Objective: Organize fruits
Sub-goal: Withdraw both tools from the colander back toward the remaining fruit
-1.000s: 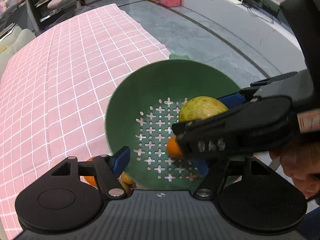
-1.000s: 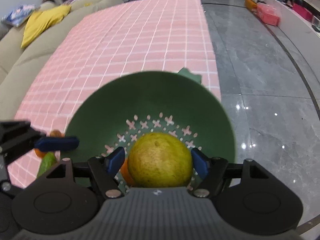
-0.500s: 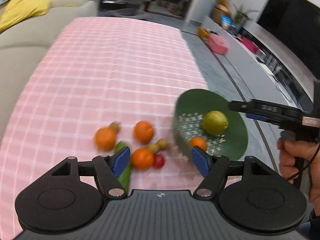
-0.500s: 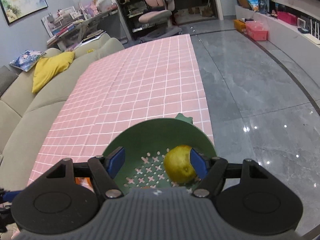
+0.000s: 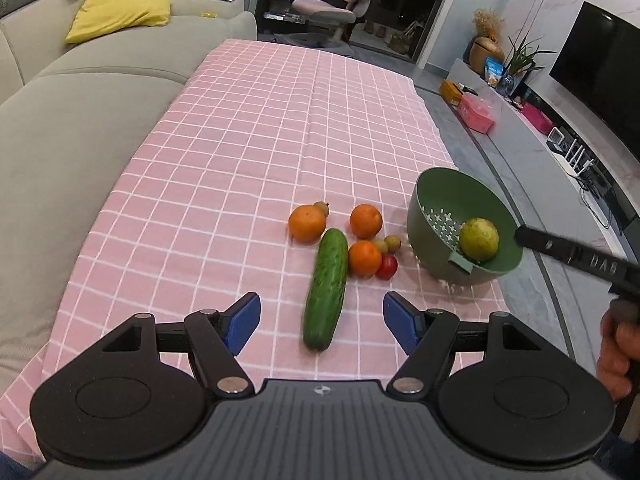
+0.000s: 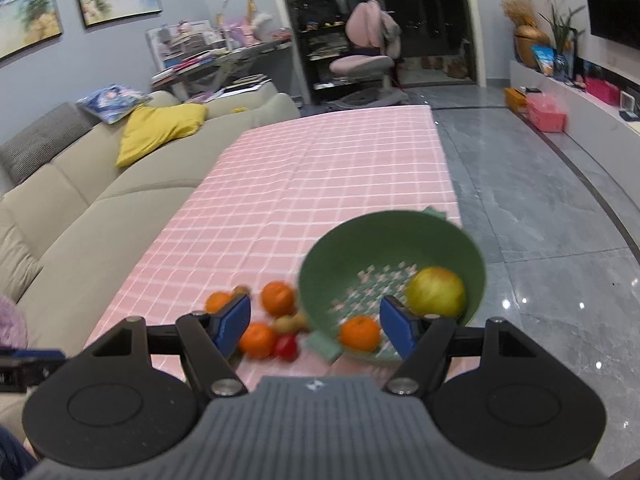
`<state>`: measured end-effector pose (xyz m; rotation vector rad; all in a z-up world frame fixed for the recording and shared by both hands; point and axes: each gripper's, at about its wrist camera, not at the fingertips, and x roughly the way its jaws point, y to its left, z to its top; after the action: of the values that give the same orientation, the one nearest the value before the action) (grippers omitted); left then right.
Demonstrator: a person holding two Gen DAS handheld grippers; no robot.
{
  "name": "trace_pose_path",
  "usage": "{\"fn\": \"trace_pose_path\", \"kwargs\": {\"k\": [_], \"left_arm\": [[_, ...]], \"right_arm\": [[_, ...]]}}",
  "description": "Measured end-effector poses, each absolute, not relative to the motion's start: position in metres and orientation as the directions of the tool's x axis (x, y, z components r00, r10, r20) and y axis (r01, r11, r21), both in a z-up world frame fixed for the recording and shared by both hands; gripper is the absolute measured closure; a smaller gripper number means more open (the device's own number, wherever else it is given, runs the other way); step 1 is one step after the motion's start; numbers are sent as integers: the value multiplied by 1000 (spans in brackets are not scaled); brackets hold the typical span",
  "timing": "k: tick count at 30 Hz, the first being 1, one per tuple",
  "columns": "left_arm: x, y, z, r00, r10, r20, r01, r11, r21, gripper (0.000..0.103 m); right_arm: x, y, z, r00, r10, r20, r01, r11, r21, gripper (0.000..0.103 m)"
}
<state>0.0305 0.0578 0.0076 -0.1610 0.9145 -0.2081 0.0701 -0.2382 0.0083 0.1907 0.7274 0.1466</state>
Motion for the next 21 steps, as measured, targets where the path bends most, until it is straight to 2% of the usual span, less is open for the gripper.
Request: {"fn": "trace_pose_path", "kwargs": {"k": [6, 11, 21], "left_arm": [[19, 72, 1, 592, -247, -767, 91, 966, -241, 21], [14, 81, 0, 594, -250, -764, 71, 963, -260, 20], [18, 79, -26, 575, -219, -789, 94, 975, -202, 19]], "right_arm": [[45, -200, -7, 700, 178, -692, -113, 984, 138, 35], [43, -177, -16, 647, 63, -760, -64, 998, 28, 35], [62, -153, -24, 607, 33, -794, -71, 997, -12, 35]]}}
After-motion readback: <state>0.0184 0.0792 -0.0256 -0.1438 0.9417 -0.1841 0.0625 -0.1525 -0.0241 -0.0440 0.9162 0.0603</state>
